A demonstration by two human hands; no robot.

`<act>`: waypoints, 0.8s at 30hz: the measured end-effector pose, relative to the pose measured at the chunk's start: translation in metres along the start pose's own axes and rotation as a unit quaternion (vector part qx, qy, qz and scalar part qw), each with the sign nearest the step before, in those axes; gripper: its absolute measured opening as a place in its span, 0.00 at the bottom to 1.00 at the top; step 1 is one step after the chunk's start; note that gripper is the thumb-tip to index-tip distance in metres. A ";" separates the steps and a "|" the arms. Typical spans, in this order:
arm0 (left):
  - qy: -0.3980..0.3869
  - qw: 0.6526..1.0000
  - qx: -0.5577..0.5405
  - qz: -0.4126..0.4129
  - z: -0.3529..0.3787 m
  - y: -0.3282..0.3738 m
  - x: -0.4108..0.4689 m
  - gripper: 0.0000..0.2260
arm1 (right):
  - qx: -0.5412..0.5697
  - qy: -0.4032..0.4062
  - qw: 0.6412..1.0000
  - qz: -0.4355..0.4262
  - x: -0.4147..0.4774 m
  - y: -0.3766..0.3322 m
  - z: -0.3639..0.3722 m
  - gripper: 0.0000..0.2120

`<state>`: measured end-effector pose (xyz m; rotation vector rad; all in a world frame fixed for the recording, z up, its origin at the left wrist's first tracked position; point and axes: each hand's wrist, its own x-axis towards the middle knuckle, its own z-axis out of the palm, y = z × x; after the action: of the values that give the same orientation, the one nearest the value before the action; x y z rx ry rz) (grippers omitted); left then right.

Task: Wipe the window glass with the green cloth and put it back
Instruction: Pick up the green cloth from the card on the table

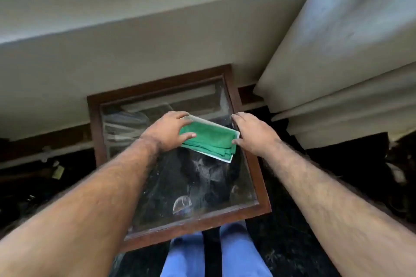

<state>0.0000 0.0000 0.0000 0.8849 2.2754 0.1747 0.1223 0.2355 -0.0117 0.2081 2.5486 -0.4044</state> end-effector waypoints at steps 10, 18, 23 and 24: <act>0.006 0.993 0.082 -0.090 0.092 -0.025 0.065 0.19 | 0.048 0.010 0.995 0.090 0.041 0.001 0.093 0.20; 0.065 0.974 0.181 -0.119 0.107 -0.029 0.084 0.19 | 0.063 0.042 0.990 0.119 0.058 0.002 0.107 0.17; 0.070 0.974 0.160 -0.143 0.109 -0.031 0.094 0.16 | 0.080 0.053 0.986 0.139 0.062 0.002 0.110 0.11; 0.065 0.976 0.143 -0.148 0.106 -0.030 0.094 0.13 | 0.084 0.054 0.985 0.142 0.060 0.001 0.107 0.11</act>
<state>0.0011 0.0250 -0.1425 0.6766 2.5661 -0.2396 0.1251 0.2056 -0.1306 0.6652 2.5390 -0.5058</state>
